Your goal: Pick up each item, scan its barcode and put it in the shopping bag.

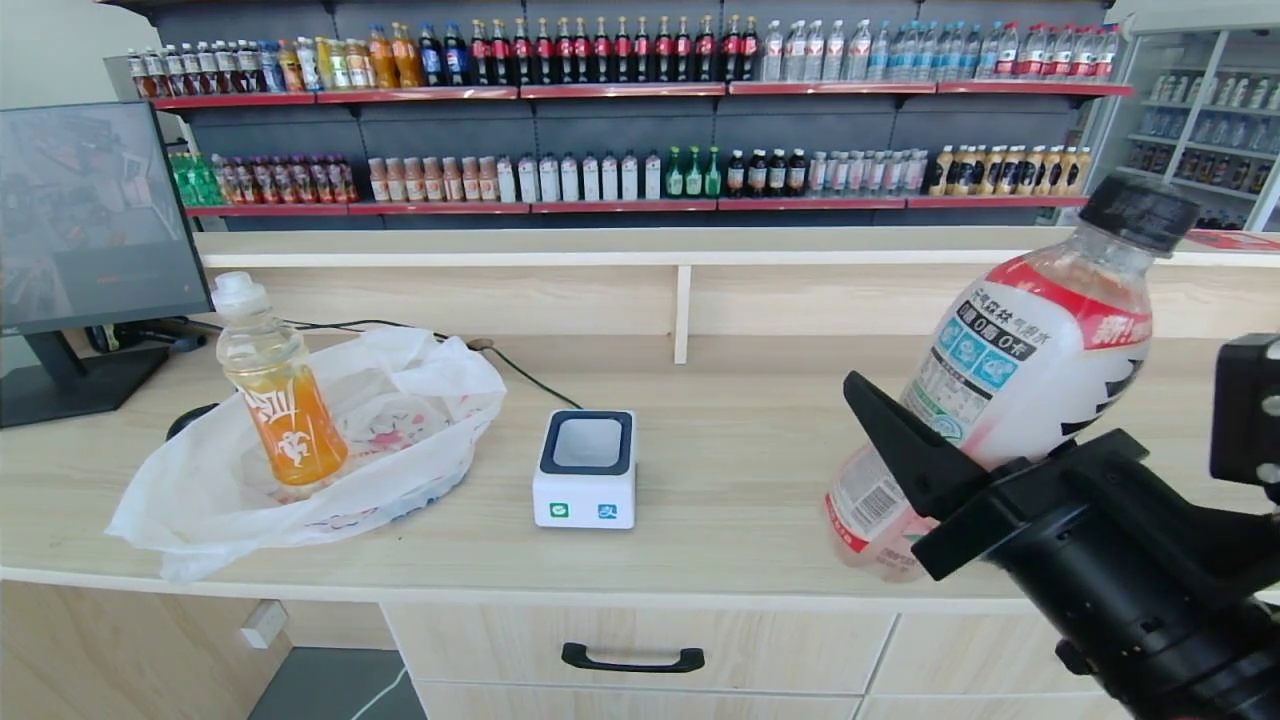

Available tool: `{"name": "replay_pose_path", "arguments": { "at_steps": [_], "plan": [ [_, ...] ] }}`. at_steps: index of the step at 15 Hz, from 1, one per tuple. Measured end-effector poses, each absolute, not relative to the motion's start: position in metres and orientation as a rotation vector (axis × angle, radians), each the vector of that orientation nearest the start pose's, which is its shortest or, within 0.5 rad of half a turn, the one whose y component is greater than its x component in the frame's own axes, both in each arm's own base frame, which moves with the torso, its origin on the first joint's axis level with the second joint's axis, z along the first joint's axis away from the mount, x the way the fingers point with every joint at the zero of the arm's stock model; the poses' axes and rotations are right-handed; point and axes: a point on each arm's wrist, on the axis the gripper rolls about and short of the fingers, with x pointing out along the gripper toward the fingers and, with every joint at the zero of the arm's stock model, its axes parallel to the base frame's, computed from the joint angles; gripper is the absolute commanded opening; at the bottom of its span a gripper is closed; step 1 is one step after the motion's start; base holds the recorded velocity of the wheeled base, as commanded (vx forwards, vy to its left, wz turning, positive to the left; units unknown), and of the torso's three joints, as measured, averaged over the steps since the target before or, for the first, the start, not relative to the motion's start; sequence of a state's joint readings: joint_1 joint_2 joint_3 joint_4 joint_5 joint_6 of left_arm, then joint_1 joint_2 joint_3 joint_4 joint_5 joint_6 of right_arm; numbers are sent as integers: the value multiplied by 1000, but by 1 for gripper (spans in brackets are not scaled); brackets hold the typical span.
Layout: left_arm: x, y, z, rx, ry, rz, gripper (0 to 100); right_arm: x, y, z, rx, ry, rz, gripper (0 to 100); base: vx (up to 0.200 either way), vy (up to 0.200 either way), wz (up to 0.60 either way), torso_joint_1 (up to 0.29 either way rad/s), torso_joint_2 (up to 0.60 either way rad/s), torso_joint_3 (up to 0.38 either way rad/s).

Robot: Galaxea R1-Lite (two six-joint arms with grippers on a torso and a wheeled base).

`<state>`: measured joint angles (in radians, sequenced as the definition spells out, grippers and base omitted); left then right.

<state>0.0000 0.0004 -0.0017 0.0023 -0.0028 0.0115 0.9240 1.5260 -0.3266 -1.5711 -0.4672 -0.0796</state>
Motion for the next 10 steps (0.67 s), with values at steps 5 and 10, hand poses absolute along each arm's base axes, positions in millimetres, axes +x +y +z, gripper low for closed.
{"name": "replay_pose_path", "arguments": {
  "at_steps": [5, 10],
  "plan": [
    [-23, 0, 76, 11, 0, -3, 100, 128, 170, 216, 331, -337, 652, 0, 0, 0, 0, 0, 0, 0],
    [-23, 0, 76, 11, 1, -3, 100, 119, 180, 213, 492, -252, 859, 0, 0, 0, 0, 0, 0, 0]
  ]
}}
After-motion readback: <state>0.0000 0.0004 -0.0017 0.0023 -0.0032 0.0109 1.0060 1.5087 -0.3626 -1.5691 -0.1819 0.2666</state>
